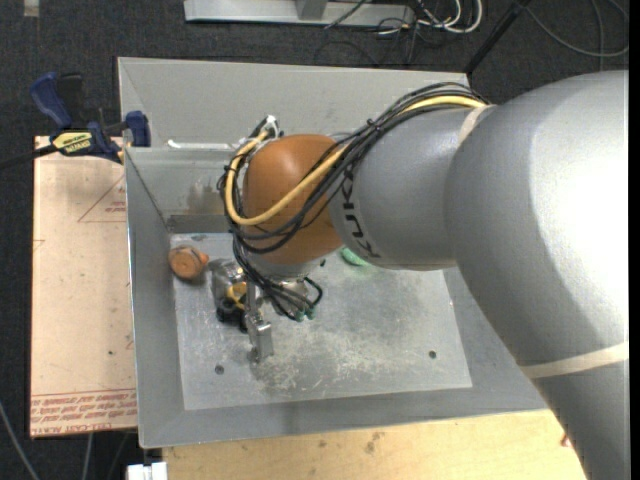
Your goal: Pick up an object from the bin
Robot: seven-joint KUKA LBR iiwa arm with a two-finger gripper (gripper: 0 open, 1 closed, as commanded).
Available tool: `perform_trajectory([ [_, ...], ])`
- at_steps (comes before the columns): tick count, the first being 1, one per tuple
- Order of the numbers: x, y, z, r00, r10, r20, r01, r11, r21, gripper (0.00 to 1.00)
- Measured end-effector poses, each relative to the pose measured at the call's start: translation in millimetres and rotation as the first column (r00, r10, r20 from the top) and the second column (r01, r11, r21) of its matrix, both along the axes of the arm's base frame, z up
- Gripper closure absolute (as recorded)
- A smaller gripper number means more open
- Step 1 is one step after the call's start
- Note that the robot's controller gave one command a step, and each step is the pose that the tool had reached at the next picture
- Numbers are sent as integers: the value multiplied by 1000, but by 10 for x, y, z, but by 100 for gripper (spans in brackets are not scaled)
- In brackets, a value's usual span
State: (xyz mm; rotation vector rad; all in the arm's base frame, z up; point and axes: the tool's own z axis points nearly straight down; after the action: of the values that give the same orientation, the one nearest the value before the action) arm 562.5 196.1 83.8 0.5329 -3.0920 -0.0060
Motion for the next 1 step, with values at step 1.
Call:
perform_trajectory([
  [1,165,60,54,968,253,7,-253,968,-3,0],
])
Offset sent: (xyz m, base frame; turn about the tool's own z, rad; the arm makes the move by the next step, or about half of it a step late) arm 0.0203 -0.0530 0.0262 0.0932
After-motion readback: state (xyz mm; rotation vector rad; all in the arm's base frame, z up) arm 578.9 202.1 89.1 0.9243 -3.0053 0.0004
